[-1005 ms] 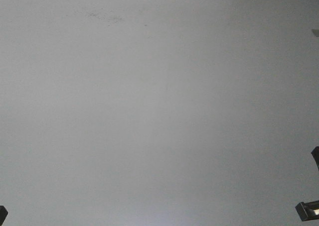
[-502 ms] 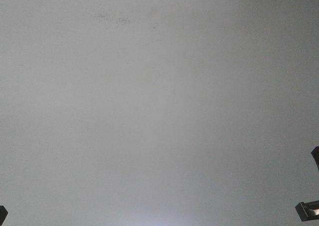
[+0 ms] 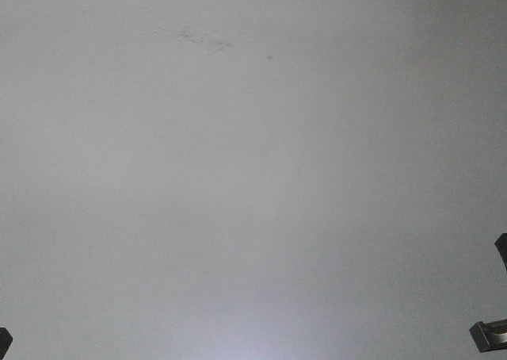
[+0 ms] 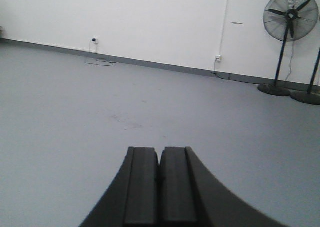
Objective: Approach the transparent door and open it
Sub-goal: 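Turn the base toward the wooden platform and glass door, then drive the base forward up to the transparent sliding door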
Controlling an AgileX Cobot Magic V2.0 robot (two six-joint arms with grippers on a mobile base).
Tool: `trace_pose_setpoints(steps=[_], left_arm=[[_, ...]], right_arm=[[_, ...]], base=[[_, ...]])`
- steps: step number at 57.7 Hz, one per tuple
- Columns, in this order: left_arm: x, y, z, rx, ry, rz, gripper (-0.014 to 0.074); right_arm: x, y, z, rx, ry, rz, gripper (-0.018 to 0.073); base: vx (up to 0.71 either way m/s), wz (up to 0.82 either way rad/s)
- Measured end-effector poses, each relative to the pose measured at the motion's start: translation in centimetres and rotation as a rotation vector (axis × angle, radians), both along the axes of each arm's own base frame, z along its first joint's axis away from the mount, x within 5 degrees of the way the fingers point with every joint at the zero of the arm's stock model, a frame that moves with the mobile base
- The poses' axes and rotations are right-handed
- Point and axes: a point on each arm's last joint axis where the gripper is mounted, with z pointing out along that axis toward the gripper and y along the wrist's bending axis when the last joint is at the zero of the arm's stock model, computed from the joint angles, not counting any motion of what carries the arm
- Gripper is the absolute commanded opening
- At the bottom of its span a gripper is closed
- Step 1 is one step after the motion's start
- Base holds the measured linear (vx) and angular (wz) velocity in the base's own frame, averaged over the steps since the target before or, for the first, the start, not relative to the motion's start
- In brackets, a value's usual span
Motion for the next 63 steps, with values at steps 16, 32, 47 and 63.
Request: trace_pose_setpoints(steps=[16,32,47,63], left_arm=[[0.0,0.0,0.0,0.0,0.0,0.0,0.0],[0.0,0.0,0.0,0.0,0.0,0.0,0.0],[0.0,0.0,0.0,0.0,0.0,0.0,0.0],[0.0,0.0,0.0,0.0,0.0,0.0,0.0]], right_arm=[[0.0,0.0,0.0,0.0,0.0,0.0,0.0],[0.0,0.0,0.0,0.0,0.0,0.0,0.0],[0.0,0.0,0.0,0.0,0.0,0.0,0.0],[0.0,0.0,0.0,0.0,0.0,0.0,0.0]], base=[[0.37,0.47],[0.4,0.43],[0.46,0.28],[0.5,0.17]])
